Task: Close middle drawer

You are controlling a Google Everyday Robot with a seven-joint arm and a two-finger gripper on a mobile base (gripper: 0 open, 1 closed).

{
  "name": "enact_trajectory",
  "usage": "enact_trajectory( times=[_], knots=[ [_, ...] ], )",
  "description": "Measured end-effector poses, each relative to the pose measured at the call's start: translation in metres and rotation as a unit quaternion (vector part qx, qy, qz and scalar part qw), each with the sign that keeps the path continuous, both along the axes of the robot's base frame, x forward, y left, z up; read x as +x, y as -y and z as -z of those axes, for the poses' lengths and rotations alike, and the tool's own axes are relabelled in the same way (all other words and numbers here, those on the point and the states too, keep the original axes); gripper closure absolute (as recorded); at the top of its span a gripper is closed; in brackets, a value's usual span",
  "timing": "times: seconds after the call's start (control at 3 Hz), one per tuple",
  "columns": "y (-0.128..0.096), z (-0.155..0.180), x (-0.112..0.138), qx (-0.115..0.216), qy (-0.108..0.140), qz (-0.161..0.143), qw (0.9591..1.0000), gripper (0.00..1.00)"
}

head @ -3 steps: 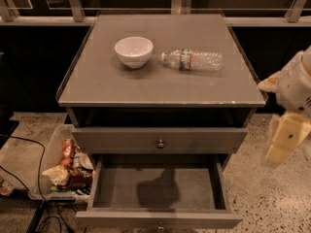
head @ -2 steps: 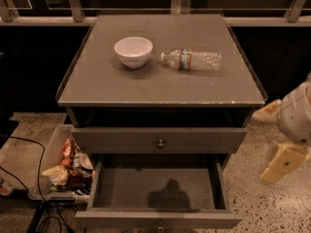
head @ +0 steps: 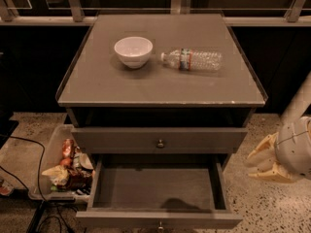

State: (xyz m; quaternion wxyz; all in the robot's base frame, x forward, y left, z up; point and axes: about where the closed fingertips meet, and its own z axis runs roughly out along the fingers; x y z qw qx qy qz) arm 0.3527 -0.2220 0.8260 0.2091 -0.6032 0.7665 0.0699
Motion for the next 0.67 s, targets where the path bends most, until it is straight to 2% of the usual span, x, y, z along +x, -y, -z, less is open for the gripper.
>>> enact_trajectory(
  times=[0.33, 0.67],
  knots=[
    [0.0, 0.0, 0.0, 0.0, 0.0, 0.0, 1.0, 0.88],
    [-0.007, 0.022, 0.0, -0.005, -0.015, 0.006, 0.9999, 1.0]
  ],
)
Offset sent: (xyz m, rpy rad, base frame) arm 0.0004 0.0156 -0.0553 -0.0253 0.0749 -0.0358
